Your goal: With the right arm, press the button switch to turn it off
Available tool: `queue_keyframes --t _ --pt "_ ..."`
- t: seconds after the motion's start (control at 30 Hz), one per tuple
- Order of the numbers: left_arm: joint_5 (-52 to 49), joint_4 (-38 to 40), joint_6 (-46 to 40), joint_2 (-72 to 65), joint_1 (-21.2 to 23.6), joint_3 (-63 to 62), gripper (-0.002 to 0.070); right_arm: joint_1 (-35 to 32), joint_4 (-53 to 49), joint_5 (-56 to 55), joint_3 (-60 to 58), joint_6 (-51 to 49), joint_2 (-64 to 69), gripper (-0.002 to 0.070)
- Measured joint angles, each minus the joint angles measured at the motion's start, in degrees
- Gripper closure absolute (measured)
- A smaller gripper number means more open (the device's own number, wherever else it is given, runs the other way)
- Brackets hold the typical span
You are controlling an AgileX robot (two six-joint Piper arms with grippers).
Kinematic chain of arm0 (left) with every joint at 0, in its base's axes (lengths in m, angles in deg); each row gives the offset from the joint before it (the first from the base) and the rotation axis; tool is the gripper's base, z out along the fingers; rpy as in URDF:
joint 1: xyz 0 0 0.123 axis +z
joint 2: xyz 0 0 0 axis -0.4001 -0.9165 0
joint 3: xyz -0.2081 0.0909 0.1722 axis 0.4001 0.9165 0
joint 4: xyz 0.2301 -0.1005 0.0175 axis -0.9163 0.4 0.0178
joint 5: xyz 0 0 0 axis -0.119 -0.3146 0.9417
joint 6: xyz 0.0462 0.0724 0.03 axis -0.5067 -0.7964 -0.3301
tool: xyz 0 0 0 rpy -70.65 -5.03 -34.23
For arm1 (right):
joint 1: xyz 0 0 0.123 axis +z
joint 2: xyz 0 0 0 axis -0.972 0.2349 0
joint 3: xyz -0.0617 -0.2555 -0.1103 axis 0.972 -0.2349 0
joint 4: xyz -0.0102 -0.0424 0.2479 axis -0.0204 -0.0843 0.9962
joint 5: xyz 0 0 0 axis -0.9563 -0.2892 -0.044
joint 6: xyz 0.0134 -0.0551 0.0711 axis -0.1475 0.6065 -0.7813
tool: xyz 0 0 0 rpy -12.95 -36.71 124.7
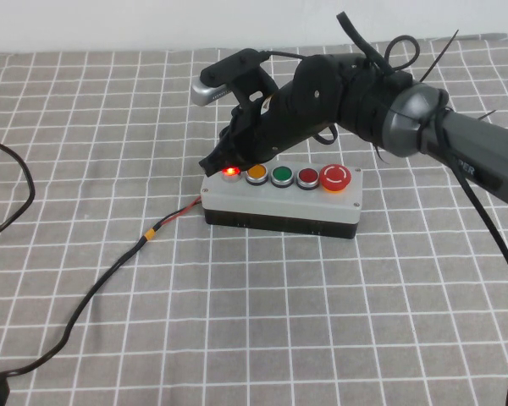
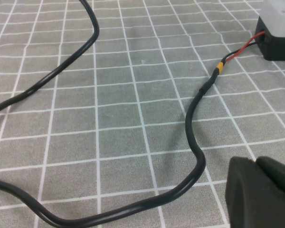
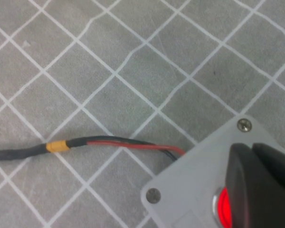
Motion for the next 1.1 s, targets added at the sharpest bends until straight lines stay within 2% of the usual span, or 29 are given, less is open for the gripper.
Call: queue_keyframes --t 0.3,0.53,0.9,1.1 --pt "0.00 0.00 0.00 0.00 0.00 0.00 0.0678 0.00 0.11 1.20 1.84 0.00 0.24 0.0692" --pt "0.00 0.00 0.00 0.00 0.00 0.00 0.0678 0.00 -2.23 7.18 6.62 0.00 -1.72 0.0692" --pt "0.00 0.00 0.00 0.00 0.00 0.00 0.0678 0.00 -8.40 14.81 7.47 -1.03 -20.09 0.0692" --pt "0.00 0.00 0.00 0.00 0.00 0.00 0.0678 0.00 -8.83 16.03 -1.16 -1.11 -34.53 0.0692"
